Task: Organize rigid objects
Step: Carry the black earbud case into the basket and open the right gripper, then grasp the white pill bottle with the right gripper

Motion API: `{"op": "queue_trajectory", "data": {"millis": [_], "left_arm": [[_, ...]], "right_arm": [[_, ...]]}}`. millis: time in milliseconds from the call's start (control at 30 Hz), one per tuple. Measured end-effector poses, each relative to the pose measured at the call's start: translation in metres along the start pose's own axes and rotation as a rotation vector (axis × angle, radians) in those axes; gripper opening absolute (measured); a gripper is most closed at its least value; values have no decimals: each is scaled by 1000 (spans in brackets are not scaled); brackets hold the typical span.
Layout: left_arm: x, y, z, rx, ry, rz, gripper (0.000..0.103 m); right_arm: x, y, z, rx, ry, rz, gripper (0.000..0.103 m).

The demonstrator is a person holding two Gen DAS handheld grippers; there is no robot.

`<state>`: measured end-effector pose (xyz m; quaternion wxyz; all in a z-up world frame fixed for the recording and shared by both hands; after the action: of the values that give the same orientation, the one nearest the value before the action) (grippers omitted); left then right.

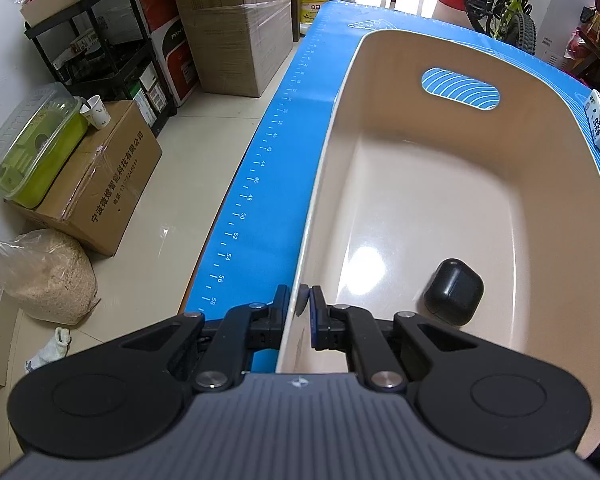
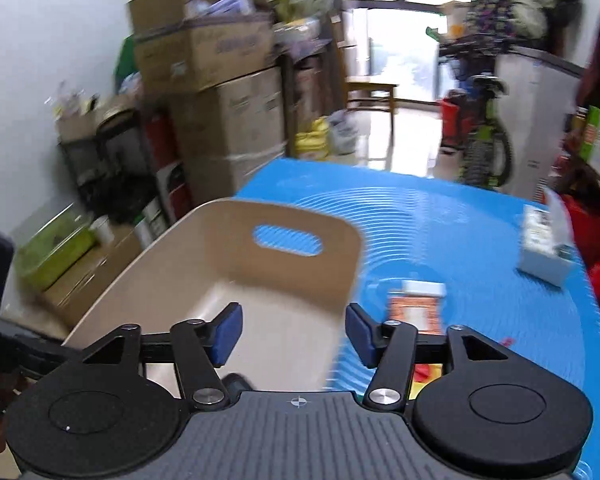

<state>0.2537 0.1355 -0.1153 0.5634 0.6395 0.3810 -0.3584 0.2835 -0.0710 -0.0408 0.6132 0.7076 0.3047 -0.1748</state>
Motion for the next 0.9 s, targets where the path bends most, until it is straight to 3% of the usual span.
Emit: {"op": "queue_trajectory", "data": {"millis": [167,400,667,900], "left_arm": [[0,0,0,0,-1,0,12],[0,0,0,0,0,0,12],[0,0,-1,0,0,-1,12],[0,-1,-1,-2,-1,-1,12]], "right_arm": [[-11,-7,41,39,-78,5,69],[-1,-57,89,85,-180,-116,69],[25,-107,91,98,-201,-244,71],[35,-120,92,114,-199,-259,77]]}}
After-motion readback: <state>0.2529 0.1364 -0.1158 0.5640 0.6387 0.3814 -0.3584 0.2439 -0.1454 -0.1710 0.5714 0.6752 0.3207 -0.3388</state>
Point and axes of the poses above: each gripper's, at about its wrist camera, not at the fingertips, and x roughly the way its jaws point, z to its right, y to its top, the point moved 8 cm from there along x, roughly the way its jaws point, and after that the axes turned 8 degrees about x, right-handed, at the moved point
